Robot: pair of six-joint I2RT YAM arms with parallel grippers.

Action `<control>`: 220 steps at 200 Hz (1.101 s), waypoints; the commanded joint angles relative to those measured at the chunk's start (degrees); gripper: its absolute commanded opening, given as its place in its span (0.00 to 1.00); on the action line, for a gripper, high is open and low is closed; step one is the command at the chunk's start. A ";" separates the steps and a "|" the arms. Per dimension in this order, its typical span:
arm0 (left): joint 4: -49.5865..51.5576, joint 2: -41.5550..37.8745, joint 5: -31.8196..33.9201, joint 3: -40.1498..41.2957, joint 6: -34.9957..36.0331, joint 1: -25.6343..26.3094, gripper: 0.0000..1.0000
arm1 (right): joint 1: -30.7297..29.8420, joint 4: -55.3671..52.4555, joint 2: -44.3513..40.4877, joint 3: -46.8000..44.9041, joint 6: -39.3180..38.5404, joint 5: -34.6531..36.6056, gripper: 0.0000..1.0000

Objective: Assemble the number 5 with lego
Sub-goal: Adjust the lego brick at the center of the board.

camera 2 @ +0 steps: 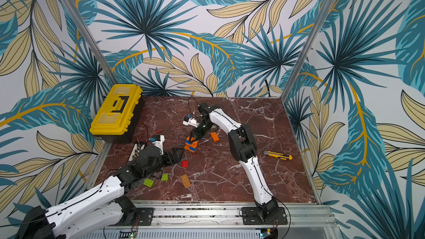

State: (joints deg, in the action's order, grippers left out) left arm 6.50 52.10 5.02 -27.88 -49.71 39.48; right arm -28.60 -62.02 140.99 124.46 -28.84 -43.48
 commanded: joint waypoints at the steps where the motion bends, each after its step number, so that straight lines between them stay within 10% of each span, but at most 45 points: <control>1: 0.98 -0.83 0.20 1.51 0.67 -0.32 1.00 | 0.66 -2.68 2.04 2.38 -0.39 -1.71 0.40; 163: 4.65 -3.04 1.84 1.04 1.09 -0.37 1.00 | 1.56 2.52 -3.46 10.90 14.91 11.69 0.56; 220: 17.19 -5.88 9.84 -0.19 -3.77 -0.97 1.00 | -3.33 28.66 -32.32 -29.90 39.50 30.40 0.64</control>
State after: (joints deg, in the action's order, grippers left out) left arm 15.20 48.01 9.56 -27.88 -50.46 39.27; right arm -28.60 -47.64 120.29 110.83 -2.79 -23.46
